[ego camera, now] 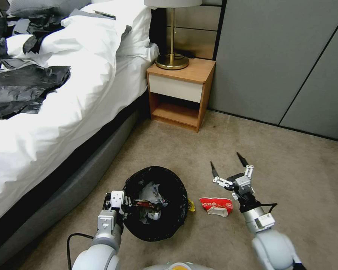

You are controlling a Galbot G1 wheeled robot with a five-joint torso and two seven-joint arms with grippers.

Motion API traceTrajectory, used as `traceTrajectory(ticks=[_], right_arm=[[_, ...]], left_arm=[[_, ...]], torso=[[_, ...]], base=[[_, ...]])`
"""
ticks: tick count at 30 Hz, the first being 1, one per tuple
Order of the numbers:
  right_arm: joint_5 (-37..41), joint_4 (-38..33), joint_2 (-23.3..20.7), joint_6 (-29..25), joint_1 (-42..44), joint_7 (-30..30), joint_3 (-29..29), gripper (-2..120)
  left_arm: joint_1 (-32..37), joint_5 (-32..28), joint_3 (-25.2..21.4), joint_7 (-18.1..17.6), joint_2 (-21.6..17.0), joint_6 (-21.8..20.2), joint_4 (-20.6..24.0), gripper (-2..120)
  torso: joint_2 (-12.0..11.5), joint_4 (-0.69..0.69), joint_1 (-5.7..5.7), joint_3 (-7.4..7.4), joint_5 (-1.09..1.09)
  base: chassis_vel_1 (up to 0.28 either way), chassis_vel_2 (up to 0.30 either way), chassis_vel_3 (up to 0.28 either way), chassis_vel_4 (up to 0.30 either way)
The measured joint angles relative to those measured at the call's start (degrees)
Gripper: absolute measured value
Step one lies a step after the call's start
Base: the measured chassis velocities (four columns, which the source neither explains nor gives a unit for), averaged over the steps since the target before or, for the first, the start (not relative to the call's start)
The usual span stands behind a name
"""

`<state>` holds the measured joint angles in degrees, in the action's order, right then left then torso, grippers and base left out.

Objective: Pick up the trash bin, then pick up the garbage from the floor and place it into the trash bin.

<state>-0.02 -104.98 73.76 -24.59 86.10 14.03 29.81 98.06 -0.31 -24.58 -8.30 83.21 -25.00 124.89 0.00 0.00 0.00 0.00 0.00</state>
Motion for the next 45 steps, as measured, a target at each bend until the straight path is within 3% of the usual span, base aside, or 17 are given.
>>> traceTrajectory(ticks=[2, 3, 6, 10, 22, 45], right_arm=[[-4.2, 2.2, -0.8, -0.8, -1.7, 13.5, 3.3, 100], [-4.2, 2.2, -0.8, -0.8, -1.7, 13.5, 3.3, 100], [-6.1, 4.0, -2.0, -0.9, -2.3, 23.2, 3.8, 100], [-8.3, 7.9, -2.8, -0.9, -3.2, 28.8, 3.3, 100], [-12.1, 18.3, -3.6, -2.7, -4.7, 30.7, 2.1, 100], [-16.0, 34.8, -1.3, -5.4, -8.7, 24.6, 0.3, 100]], left_arm=[[0.1, 0.0, 0.0, 0.0, 0.0, 0.0, 0.0, 0], [0.1, 0.0, 0.0, 0.0, 0.0, 0.0, 0.0, 0], [0.2, 0.0, 0.0, 0.0, -0.1, 0.0, 0.0, 0], [0.2, 0.0, 0.0, 0.0, 0.0, 0.0, 0.0, 0], [0.4, 0.1, 0.0, 0.0, -0.1, 0.0, 0.1, 0], [0.7, 0.1, 0.0, 0.1, -0.1, 0.2, 0.3, 0]], torso=[[0.0, 0.00, 0.00, 0.00, 0.01], [0.0, 0.00, 0.00, 0.00, 0.01], [0.0, 0.00, 0.00, 0.00, 0.00], [0.0, 0.00, 0.00, 0.00, 0.01], [0.0, -0.01, 0.00, 0.00, 0.01], [0.0, -0.01, 0.00, 0.00, 0.00]], base=[[0.000, 0.000, 0.000, 0.000], [0.000, 0.000, 0.000, 0.000], [0.000, 0.000, 0.000, 0.000], [0.000, 0.000, 0.000, 0.000], [0.000, 0.000, 0.000, 0.000], [0.000, 0.000, 0.000, 0.000]])
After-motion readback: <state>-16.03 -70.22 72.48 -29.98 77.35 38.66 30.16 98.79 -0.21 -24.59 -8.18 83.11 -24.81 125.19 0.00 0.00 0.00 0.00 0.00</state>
